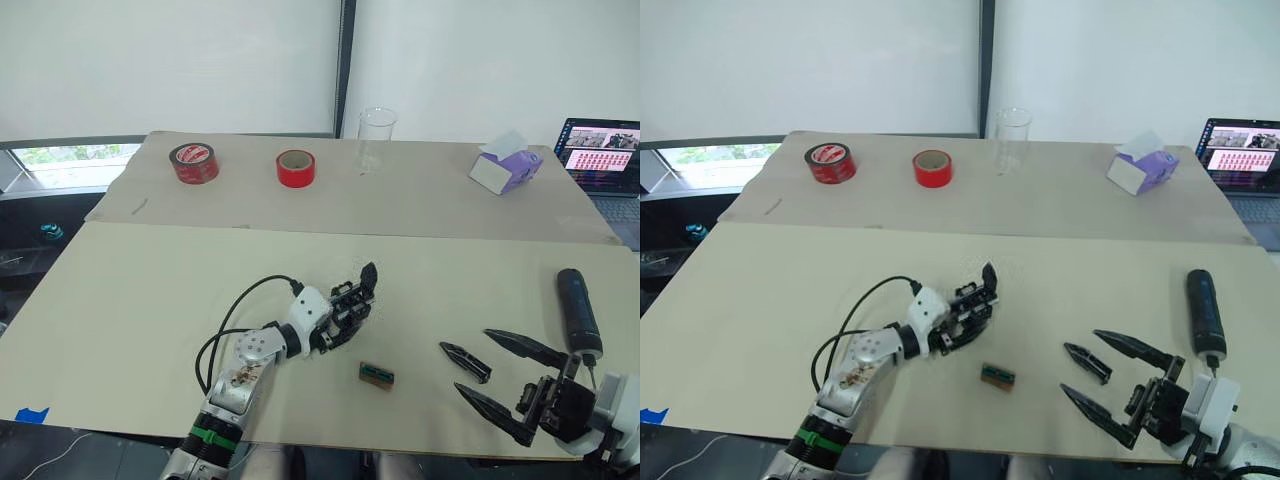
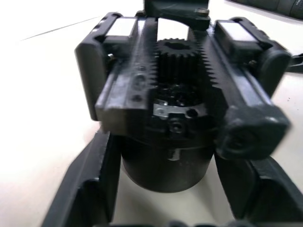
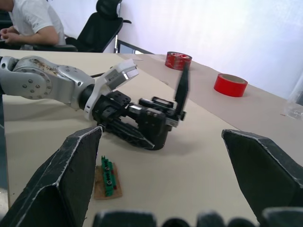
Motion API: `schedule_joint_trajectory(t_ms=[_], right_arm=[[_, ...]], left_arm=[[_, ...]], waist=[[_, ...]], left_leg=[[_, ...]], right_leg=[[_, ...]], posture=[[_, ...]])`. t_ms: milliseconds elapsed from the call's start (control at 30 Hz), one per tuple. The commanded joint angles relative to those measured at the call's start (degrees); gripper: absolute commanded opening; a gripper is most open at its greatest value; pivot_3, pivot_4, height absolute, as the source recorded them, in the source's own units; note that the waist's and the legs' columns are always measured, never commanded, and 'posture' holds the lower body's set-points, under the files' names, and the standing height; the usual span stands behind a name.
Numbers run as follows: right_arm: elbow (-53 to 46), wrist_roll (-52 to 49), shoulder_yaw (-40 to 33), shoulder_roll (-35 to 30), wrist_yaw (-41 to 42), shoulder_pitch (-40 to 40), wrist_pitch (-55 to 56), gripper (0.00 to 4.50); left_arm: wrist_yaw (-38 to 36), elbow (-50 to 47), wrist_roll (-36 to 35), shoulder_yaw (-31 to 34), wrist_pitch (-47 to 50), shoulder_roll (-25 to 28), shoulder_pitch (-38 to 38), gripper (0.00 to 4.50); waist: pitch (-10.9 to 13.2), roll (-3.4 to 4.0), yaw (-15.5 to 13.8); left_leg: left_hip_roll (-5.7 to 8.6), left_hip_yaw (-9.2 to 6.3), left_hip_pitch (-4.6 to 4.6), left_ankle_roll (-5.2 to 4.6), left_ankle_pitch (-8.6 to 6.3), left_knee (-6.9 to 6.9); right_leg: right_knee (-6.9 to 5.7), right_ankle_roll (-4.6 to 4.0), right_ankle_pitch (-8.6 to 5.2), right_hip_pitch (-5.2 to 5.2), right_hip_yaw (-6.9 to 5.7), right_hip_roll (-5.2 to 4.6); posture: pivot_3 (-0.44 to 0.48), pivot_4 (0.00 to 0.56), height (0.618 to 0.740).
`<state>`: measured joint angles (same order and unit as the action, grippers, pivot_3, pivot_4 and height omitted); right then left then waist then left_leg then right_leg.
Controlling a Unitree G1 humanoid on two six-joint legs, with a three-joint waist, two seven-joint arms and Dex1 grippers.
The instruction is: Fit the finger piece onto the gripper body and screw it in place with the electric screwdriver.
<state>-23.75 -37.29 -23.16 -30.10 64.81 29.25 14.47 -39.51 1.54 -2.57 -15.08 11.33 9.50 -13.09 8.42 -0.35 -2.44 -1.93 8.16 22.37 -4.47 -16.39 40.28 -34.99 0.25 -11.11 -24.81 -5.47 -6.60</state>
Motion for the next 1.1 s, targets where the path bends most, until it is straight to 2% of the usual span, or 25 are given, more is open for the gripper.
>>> schedule_joint_trajectory(t_ms=[33,133,267,333,500,600,800,900,967,1000,1100], right_arm=[[0.5,-1.9,-1.4,0.1,1.0,0.4,0.9,4.5],[1.3,-2.1,-3.3,-0.3,2.1,1.4,1.6,4.5],[1.9,-2.3,-5.6,-0.4,3.9,3.3,2.3,4.5],[1.8,-2.3,-6.2,-0.1,4.5,4.1,2.6,4.5],[0.9,-2.3,-7.1,0.6,4.6,5.5,3.1,4.5],[0.0,-2.0,-6.7,1.1,4.8,6.7,3.6,4.5],[-0.2,-1.5,-6.6,2.2,5.2,8.2,4.7,4.5],[0.8,-1.5,-6.7,2.4,5.6,8.2,5.4,4.5],[1.4,-1.4,-6.6,2.6,5.9,8.2,5.9,4.5],[1.6,-1.3,-6.5,2.7,5.9,8.1,6.1,4.5],[2.5,-1.2,-6.1,2.9,5.6,7.0,6.7,4.5]], left_arm=[[-2.1,0.9,-1.3,0.6,-0.6,2.4,-0.5,4.43],[-7.4,3.4,-3.8,1.9,-2.1,6.0,-1.8,4.43],[-20.4,9.4,-8.4,1.5,-2.6,11.5,-6.8,4.43],[-24.6,14.9,-8.1,0.8,-6.0,12.7,-10.4,4.43],[-33.7,30.9,-6.9,-0.8,-14.3,10.7,-20.8,4.43],[-36.2,39.2,-5.2,-1.2,-20.1,8.1,-25.7,4.43],[-40.0,48.4,-3.9,-0.6,-26.1,4.4,-30.5,4.43],[-40.1,48.9,-4.2,0.4,-26.7,4.0,-29.9,3.57],[-38.3,48.5,-4.3,1.5,-26.8,4.0,-29.1,2.63],[-37.2,47.3,-4.7,2.3,-25.8,4.1,-28.3,2.3],[-30.6,35.2,-4.1,3.1,-20.6,5.4,-22.7,2.31]], waist=[[0.0,0.0,0.1],[0.0,0.04,0.5],[-0.1,0.09,0.5],[-0.1,0.09,0.4],[0.0,0.06,0.0],[0.0,0.04,0.0],[0.0,-0.01,0.3],[0.0,0.0,0.4],[0.0,0.0,0.4],[0.0,0.0,0.4],[0.0,0.01,0.7]], left_leg=[[-0.01,0.0,0.0,0.0,0.0,0.0],[-0.05,0.01,-0.03,0.02,0.01,-0.02],[-0.06,0.01,-0.05,0.06,0.03,-0.02],[-0.06,0.01,-0.04,0.06,0.03,-0.02],[0.01,0.03,-0.01,0.02,0.01,0.0],[0.05,0.03,0.05,-0.02,-0.01,0.02],[0.06,0.03,0.09,-0.05,-0.03,0.03],[0.04,0.02,0.08,-0.05,-0.03,0.03],[0.04,0.02,0.08,-0.05,-0.02,0.03],[0.03,0.01,0.07,-0.05,-0.03,0.02],[0.01,0.02,0.05,-0.05,-0.03,0.02]], right_leg=[[0.0,0.0,0.0,0.0,-0.01,0.02],[-0.03,-0.01,0.0,-0.02,0.0,0.06],[-0.07,-0.07,-0.04,-0.05,-0.02,0.1],[-0.07,-0.08,-0.05,-0.06,-0.04,0.11],[-0.01,-0.07,-0.04,-0.02,-0.03,0.05],[0.02,-0.04,-0.02,-0.02,-0.03,0.03],[0.04,0.27,0.16,-0.04,-0.04,0.05],[0.02,0.27,0.15,-0.05,-0.04,0.05],[0.01,0.27,0.15,-0.07,-0.04,0.05],[0.01,0.28,0.15,-0.06,-0.04,0.05],[0.0,0.28,0.16,-0.07,-0.01,0.05]], posture=[[0.0,0.15,0.74],[0.0,0.15,0.74],[0.0,0.15,0.74],[0.0,0.15,0.74],[0.0,0.15,0.74],[0.0,0.15,0.74],[0.0,0.15,0.74],[0.0,0.15,0.74],[0.0,0.15,0.74],[0.0,0.15,0.74],[0.0,0.15,0.74]])
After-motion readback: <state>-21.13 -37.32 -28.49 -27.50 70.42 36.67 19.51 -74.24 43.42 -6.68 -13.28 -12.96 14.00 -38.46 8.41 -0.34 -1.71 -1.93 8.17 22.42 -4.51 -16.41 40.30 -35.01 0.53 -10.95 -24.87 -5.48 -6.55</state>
